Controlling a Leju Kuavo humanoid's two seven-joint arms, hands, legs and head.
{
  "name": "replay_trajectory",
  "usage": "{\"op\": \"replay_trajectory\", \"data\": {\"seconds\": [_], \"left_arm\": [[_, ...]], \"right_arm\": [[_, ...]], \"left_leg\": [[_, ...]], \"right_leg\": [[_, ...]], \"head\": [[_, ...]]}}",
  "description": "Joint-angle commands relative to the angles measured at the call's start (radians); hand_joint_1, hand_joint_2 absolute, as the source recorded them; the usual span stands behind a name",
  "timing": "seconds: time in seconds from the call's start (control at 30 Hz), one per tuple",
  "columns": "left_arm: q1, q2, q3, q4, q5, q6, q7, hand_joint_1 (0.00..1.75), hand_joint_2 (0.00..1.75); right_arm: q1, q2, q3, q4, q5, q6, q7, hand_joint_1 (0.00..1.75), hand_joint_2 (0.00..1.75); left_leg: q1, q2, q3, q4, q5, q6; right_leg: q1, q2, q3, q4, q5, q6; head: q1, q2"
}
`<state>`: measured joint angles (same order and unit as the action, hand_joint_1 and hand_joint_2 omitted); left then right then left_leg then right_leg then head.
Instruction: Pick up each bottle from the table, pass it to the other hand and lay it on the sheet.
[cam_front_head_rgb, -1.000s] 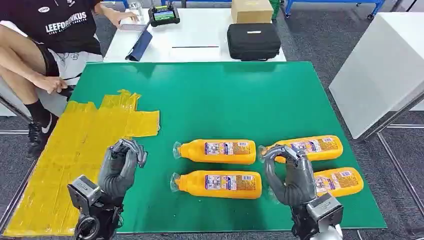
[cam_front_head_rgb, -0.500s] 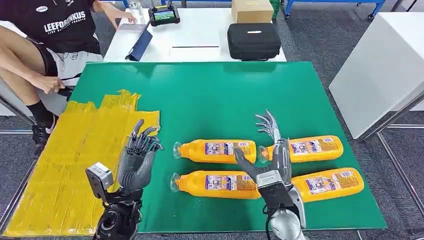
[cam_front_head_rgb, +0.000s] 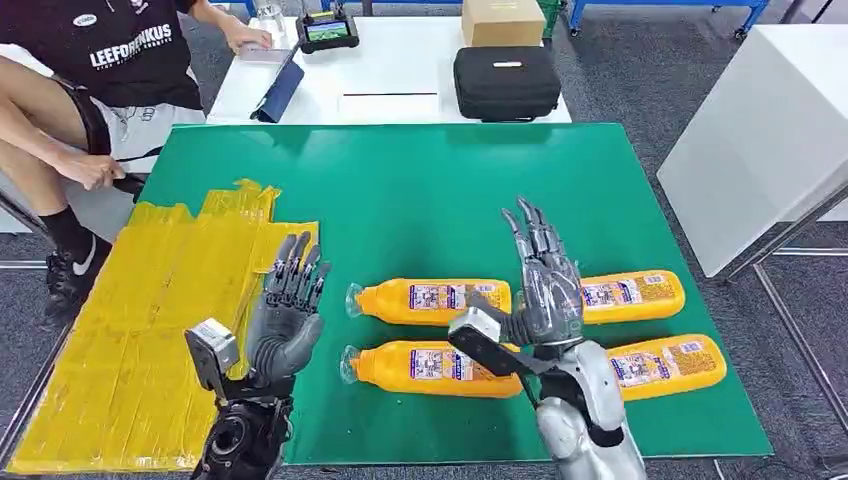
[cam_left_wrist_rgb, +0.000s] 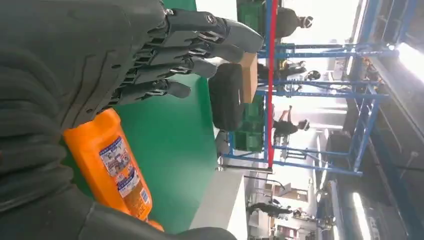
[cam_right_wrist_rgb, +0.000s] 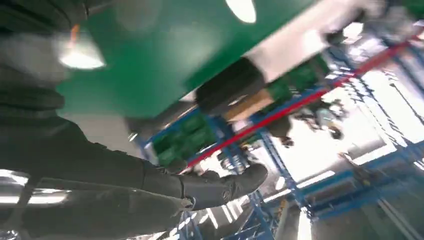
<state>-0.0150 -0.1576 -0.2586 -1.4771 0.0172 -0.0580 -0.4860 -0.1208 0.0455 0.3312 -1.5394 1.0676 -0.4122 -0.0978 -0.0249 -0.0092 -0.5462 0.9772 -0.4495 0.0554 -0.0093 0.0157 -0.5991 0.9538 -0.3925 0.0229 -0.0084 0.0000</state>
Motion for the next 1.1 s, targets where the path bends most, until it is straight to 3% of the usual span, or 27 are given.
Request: {"op": "replay_trajectory", "data": {"seconds": [0.03,0.13,0.3,0.53,0.67,1.1], "left_arm": [[-0.035,0.008,0.004,0.101,-0.004,-0.024,-0.005,0.00,1.75],[-0.049,0.006,0.002,0.128,-0.002,-0.031,-0.011,0.00,1.75],[-0.050,0.005,0.001,0.129,-0.002,-0.032,-0.010,0.00,1.75],[-0.087,0.003,-0.005,0.146,0.016,-0.039,-0.008,0.00,1.75],[-0.081,-0.009,-0.006,0.121,0.020,-0.044,0.000,0.00,1.75],[-0.128,-0.011,-0.015,0.145,0.021,-0.044,0.004,0.00,1.75]], "right_arm": [[-0.228,-0.066,0.010,0.350,0.069,0.100,0.040,0.00,1.75],[-0.277,-0.065,0.027,0.442,0.066,0.113,0.027,0.00,1.75],[-0.280,-0.064,0.033,0.452,0.067,0.121,0.025,0.00,1.75],[-0.389,-0.009,0.083,0.651,-0.026,0.213,-0.054,0.00,1.75],[-0.420,0.003,0.101,0.739,-0.063,0.205,-0.058,0.00,1.75],[-0.434,0.012,0.120,0.778,-0.074,0.203,-0.029,0.00,1.75]], "left_leg": [[0.001,0.003,0.005,-0.001,-0.001,-0.004],[0.001,0.002,0.003,-0.001,0.000,-0.002],[0.002,0.001,0.005,0.000,-0.002,-0.005],[0.001,0.003,0.002,0.000,-0.001,-0.003],[0.002,0.003,0.002,0.001,-0.001,-0.004],[0.002,0.000,0.002,0.001,-0.001,-0.005]], "right_leg": [[0.001,0.001,0.005,-0.002,0.000,0.000],[0.001,0.001,0.003,-0.002,0.000,0.000],[0.002,0.000,0.005,-0.001,-0.001,-0.001],[0.001,0.002,0.002,-0.001,0.000,-0.001],[0.001,0.002,0.002,0.000,0.000,-0.001],[0.002,-0.002,0.003,0.000,-0.001,-0.001]], "head": [[0.000,0.000],[0.000,0.000],[0.000,0.000],[0.000,0.000],[0.000,0.000],[0.000,0.000]]}}
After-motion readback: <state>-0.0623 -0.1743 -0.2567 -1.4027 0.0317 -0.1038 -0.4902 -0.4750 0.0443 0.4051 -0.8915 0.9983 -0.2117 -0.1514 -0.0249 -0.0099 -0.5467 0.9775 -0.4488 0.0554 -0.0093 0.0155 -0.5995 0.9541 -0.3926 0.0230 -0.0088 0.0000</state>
